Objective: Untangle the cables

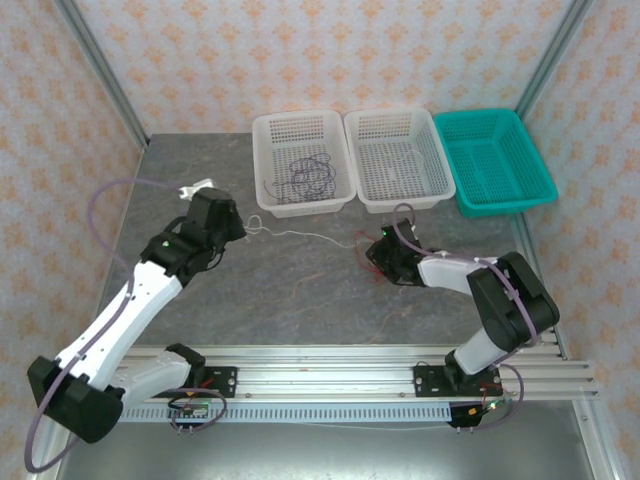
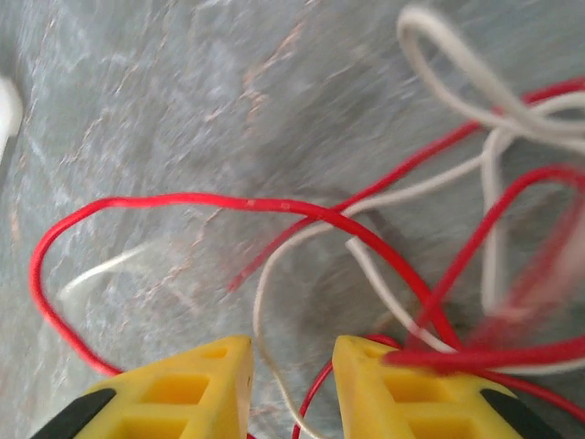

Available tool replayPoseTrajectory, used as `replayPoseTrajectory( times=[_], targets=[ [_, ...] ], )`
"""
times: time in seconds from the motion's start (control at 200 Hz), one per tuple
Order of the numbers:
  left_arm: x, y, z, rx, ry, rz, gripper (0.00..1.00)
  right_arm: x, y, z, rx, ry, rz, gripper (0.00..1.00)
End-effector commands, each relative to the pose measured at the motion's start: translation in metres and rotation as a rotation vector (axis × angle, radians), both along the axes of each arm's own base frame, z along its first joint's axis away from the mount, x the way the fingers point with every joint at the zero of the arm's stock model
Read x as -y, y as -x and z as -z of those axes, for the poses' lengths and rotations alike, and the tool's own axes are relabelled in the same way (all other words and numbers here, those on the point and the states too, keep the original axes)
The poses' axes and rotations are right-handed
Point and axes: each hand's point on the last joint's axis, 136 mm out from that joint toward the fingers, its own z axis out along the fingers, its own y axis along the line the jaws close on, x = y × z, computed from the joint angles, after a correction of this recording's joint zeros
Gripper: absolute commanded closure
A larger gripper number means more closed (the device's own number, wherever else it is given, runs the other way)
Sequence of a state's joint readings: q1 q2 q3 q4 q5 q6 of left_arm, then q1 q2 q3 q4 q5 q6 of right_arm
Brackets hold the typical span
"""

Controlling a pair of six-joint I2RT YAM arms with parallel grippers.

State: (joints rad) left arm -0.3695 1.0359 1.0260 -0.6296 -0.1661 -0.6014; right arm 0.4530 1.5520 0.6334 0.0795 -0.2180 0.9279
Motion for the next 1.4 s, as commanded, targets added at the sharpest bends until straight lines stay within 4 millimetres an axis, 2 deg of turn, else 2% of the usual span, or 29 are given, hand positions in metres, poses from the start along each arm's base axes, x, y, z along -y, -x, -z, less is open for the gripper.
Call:
replayPoseTrajectory(
  times=[0.0,0.13,0.21,0.335,0.4,0.435,0.5,0.57,0.696,0.761,0.826,0.916,0.966,1.071,1.266,1.326,1.396],
  targets=[
    [-0.013,0.008,-0.003,-0.01,-0.034,0.006,1.0,0.047,0.034,0.033,-0.126,0.175,0.093,0.71],
    [0.014,-0.003,-0.007,0.008,0.066,0.115,1.0,0.05,0.03,0.013,-0.096,0.219,0.059,0.71],
    [0.028,-0.007,-0.006,0.006,0.076,0.196,1.0,0.048,0.024,-0.013,-0.022,0.228,0.016,0.61],
    [0.049,-0.01,-0.008,0.021,0.135,0.291,1.0,0.029,0.012,-0.077,0.193,0.226,-0.12,0.43],
    [0.056,-0.01,-0.01,0.032,0.159,0.33,1.0,0.017,0.008,-0.107,0.295,0.256,-0.199,0.36],
    [0.06,-0.009,-0.011,0.036,0.171,0.351,1.0,0.009,0.008,-0.132,0.378,0.261,-0.245,0.35],
    [0.068,-0.009,-0.016,0.051,0.195,0.394,1.0,-0.015,0.01,-0.162,0.514,0.259,-0.373,0.34],
    [0.077,-0.008,-0.023,0.07,0.225,0.434,1.0,-0.05,0.02,-0.185,0.675,0.205,-0.568,0.38],
    [0.09,-0.006,-0.034,0.104,0.278,0.492,1.0,-0.108,0.052,-0.216,0.974,0.116,-0.886,0.39],
    [0.096,-0.004,-0.039,0.119,0.299,0.518,1.0,-0.132,0.071,-0.22,1.125,0.145,-1.019,0.37],
    [0.102,-0.004,-0.043,0.135,0.315,0.536,1.0,-0.15,0.086,-0.223,1.275,0.188,-1.114,0.29],
    [0.112,-0.004,-0.048,0.154,0.332,0.559,1.0,-0.17,0.09,-0.22,1.386,0.216,-1.157,0.22],
    [0.117,-0.004,-0.05,0.165,0.337,0.571,1.0,-0.178,0.084,-0.22,1.407,0.204,-1.148,0.21],
    [0.128,-0.004,-0.055,0.178,0.337,0.587,1.0,-0.195,0.06,-0.223,1.423,0.153,-1.045,0.2],
    [0.135,-0.005,-0.068,0.199,0.339,0.59,1.0,-0.237,0.043,-0.222,1.499,0.069,-1.004,0.21],
    [0.134,-0.006,-0.072,0.199,0.365,0.568,1.0,-0.246,0.034,-0.21,1.494,0.108,-1.024,0.26],
    [0.129,-0.006,-0.08,0.21,0.364,0.539,1.0,-0.246,0.02,-0.196,1.48,0.196,-1.0,0.39]
  ],
)
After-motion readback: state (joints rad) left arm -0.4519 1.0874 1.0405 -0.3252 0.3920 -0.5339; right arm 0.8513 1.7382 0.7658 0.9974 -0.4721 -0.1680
